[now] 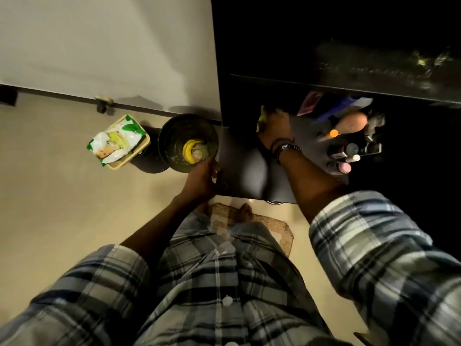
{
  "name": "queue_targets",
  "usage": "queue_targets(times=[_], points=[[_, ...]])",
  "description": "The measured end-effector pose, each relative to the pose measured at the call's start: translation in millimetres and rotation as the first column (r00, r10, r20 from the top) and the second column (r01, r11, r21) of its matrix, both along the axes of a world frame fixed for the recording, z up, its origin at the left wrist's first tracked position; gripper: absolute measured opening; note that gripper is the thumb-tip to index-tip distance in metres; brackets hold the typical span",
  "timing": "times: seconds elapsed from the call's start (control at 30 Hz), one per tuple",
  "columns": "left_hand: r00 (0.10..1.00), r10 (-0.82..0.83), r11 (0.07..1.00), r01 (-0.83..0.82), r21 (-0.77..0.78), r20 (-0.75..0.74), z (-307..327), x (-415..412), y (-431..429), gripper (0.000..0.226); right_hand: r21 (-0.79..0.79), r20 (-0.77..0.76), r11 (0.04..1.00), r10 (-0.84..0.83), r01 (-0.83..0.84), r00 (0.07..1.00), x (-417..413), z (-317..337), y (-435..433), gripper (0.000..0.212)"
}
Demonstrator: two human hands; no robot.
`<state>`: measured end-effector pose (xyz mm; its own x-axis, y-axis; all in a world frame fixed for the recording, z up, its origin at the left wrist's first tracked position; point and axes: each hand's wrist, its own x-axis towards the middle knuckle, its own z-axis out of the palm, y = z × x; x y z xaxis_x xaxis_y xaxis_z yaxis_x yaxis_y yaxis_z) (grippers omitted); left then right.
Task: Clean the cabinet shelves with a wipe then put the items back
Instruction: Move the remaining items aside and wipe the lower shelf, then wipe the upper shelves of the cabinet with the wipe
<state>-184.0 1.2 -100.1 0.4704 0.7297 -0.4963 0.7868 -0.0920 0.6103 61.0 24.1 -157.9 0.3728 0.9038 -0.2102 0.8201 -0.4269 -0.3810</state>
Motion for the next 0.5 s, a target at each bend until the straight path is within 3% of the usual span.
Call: queue_targets(times=[0.17, 0.27, 0.33, 0.43, 0.5], points=[[0.999, -0.031, 0.999, 0.032, 0.043, -0.037, 10.5, -14.3, 1.9, 0.038, 0.067, -0.016, 0.985, 0.160, -0.159, 0.987, -87.8, 7.3, -33.0, 0.025], [0.992, -0.072, 0.997, 0.075, 0.032, -0.099, 17.7, -19.7, 0.2, 0.035, 0.126, -0.095, 0.931, 0.356, -0.343, 0.930, -146.2, 17.6, -96.1, 0.027], [0.983, -0.123, 0.991, 0.128, 0.031, -0.134, 25.8, -20.7, -3.4, 0.032, 0.107, -0.062, 0.884, 0.462, -0.455, 0.885, -149.8, 15.9, -119.2, 0.023], [0.976, -0.197, 0.977, 0.203, 0.062, -0.098, 45.6, -13.3, -7.6, 0.030, 0.013, -0.146, 0.958, 0.285, -0.286, 0.947, -119.4, 36.4, -123.8, 0.030], [0.968, -0.245, 0.960, 0.249, 0.129, -0.051, 61.3, -2.0, -4.5, 0.034, 0.119, -0.154, 0.991, 0.083, -0.064, 0.985, -91.0, 73.2, -121.1, 0.027]])
